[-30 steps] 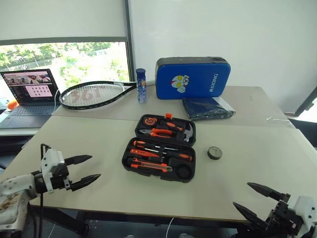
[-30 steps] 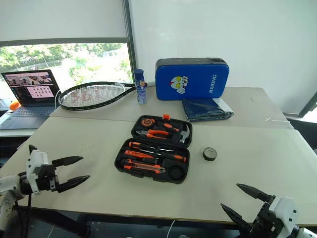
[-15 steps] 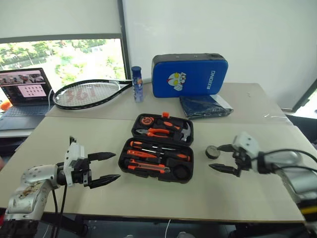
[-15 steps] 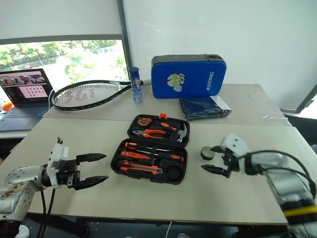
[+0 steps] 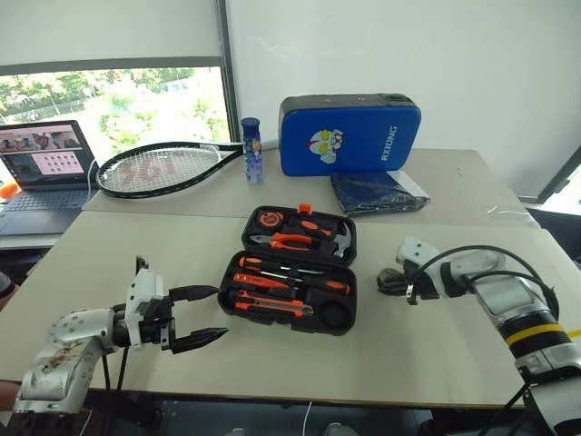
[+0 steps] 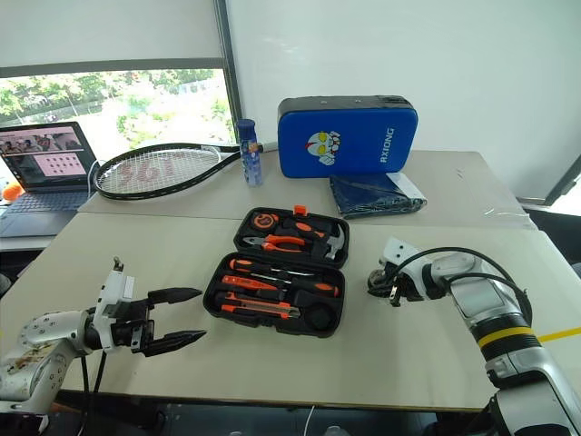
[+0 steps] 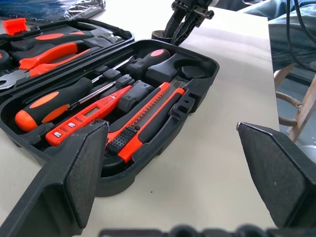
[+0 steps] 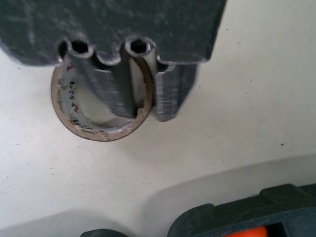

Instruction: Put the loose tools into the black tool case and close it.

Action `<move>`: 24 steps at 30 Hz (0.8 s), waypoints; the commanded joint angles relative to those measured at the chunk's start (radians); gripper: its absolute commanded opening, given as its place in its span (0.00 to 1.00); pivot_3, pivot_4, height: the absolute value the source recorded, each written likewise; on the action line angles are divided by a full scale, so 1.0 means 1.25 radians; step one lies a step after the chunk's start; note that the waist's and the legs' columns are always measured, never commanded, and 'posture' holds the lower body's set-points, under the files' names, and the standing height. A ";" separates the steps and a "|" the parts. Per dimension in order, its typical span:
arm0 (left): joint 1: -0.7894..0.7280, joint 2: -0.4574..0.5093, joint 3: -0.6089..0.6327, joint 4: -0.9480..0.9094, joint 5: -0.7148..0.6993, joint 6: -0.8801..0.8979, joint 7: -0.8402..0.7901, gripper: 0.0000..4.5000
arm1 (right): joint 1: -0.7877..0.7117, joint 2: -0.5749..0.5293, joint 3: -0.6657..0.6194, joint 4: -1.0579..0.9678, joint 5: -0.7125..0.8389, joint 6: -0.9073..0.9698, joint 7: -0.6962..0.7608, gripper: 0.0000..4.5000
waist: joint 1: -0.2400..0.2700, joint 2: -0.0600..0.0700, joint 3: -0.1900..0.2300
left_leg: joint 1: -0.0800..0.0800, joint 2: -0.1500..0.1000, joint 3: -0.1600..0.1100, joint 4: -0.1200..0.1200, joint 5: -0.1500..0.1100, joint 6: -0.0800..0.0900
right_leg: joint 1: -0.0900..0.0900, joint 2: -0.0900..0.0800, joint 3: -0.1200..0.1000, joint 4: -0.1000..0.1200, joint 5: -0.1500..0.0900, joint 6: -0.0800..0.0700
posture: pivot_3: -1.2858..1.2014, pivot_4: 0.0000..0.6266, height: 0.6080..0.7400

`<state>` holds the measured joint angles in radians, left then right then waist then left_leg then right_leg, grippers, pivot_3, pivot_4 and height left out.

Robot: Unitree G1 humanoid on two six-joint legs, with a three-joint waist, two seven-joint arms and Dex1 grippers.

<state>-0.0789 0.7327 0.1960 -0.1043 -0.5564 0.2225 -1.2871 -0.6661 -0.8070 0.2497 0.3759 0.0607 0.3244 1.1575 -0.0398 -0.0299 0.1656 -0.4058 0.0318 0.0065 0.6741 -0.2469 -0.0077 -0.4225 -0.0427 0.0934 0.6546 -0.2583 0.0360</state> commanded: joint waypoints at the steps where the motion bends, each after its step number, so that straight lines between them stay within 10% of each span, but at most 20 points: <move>1: -0.001 0.007 0.019 -0.024 -0.019 -0.009 -0.001 1.00 | -0.007 -0.036 -0.063 -0.098 0.058 -0.012 0.063 0.01 | 0.000 0.001 0.000 | 0.000 0.000 0.000 0.001 0.000 0.000 | 0.000 0.000 0.000 0.001 0.000 0.000 | 0.52 0.24 1.00; 11: 0.010 0.000 0.002 -0.031 -0.013 -0.013 -0.009 1.00 | 0.020 0.037 0.005 -0.495 0.200 0.277 0.064 0.01 | -0.004 0.001 0.001 | 0.001 0.001 -0.002 0.002 0.000 0.000 | 0.000 0.002 0.000 0.003 0.000 0.000 | 0.52 0.24 1.00; 24: 0.005 0.007 -0.002 -0.017 -0.004 -0.019 -0.013 1.00 | 0.030 0.020 0.140 -0.508 0.109 0.326 0.031 0.01 | -0.001 0.001 0.001 | 0.000 0.000 -0.002 0.004 0.000 0.000 | 0.000 0.001 -0.001 0.003 0.000 0.000 | 0.52 0.24 1.00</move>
<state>-0.0681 0.7325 0.1790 -0.1150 -0.5526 0.2193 -1.2991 -0.6216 -0.7693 0.4275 -0.2419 0.2001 0.7185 1.1912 -0.0416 -0.0288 0.1664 -0.4063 0.0321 0.0043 0.6788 -0.2468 -0.0077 -0.4228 -0.0417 0.0916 0.6585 -0.2583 0.0358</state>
